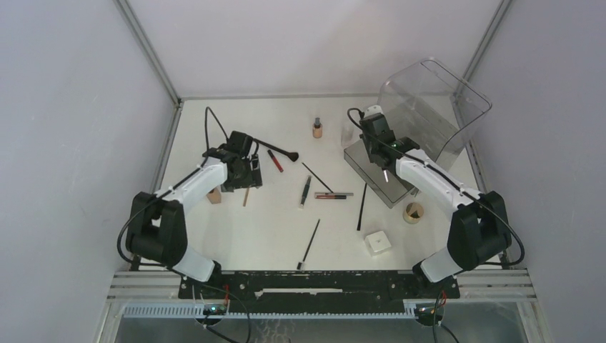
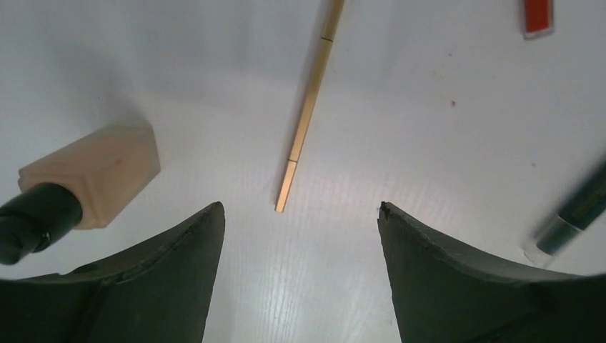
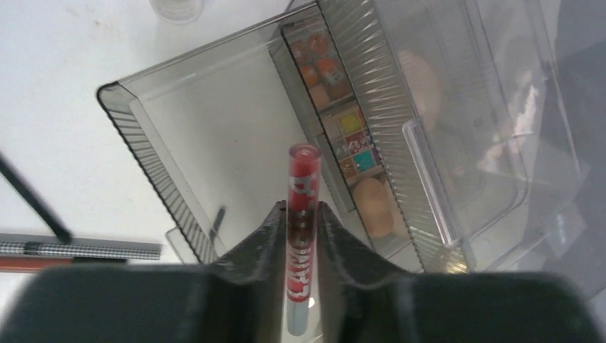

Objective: Organize the makeup
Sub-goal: Place the lipstick in the drawer, then pick up the makeup from the center of the board.

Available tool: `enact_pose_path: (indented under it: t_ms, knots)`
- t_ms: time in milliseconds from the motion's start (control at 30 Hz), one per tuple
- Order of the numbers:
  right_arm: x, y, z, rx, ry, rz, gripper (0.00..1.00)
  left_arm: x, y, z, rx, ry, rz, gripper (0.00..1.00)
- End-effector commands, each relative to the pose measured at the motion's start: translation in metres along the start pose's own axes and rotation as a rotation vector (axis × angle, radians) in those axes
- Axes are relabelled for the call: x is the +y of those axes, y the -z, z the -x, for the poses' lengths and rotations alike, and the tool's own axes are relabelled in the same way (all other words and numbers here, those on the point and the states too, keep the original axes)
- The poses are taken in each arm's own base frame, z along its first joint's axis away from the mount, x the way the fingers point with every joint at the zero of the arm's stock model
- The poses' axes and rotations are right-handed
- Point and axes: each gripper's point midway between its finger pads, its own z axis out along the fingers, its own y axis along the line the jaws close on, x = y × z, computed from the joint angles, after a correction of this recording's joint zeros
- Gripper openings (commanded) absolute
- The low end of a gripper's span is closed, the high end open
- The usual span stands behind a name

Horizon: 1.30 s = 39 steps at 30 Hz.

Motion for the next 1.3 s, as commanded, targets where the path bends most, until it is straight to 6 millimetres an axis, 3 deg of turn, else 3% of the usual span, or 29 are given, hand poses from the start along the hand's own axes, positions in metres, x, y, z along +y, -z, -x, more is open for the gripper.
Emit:
enact_pose_path:
  t_ms: [0,133,367,600,733,800,900,1067,1267]
  knots:
    - [-0.007,-0.005,0.010,-0.023,0.010,-0.035,0.38,0.009,-0.002,0.035,-0.058,-0.016,0.099,0.83]
    - [-0.007,-0.003,0.012,-0.030,-0.010,-0.033,0.52,0.012,-0.016,0.035,-0.021,-0.017,0.114,0.84]
    - [-0.007,0.029,0.037,-0.142,-0.085,0.023,0.56,0.006,-0.046,0.029,0.065,-0.006,0.079,0.72]
    - [-0.009,0.059,0.048,-0.210,-0.121,0.049,0.56,-0.007,-0.069,0.015,0.130,0.033,0.018,0.50]
    - [-0.018,0.065,0.046,-0.216,-0.158,0.031,0.53,-0.007,-0.074,0.010,0.132,0.075,-0.006,0.33]
    - [-0.022,0.068,0.046,-0.217,-0.182,0.035,0.53,-0.013,-0.072,0.011,0.128,0.085,-0.035,0.19]
    - [-0.022,0.075,0.048,-0.233,-0.211,0.077,0.52,-0.027,-0.062,0.015,0.125,0.083,-0.118,0.01]
    - [-0.008,0.103,0.070,-0.279,-0.301,0.266,0.52,-0.058,-0.022,0.016,0.051,0.117,-0.307,0.00]
    - [0.049,0.140,0.101,-0.351,-0.460,0.599,0.50,-0.103,0.045,0.018,-0.080,0.081,-0.582,0.00]
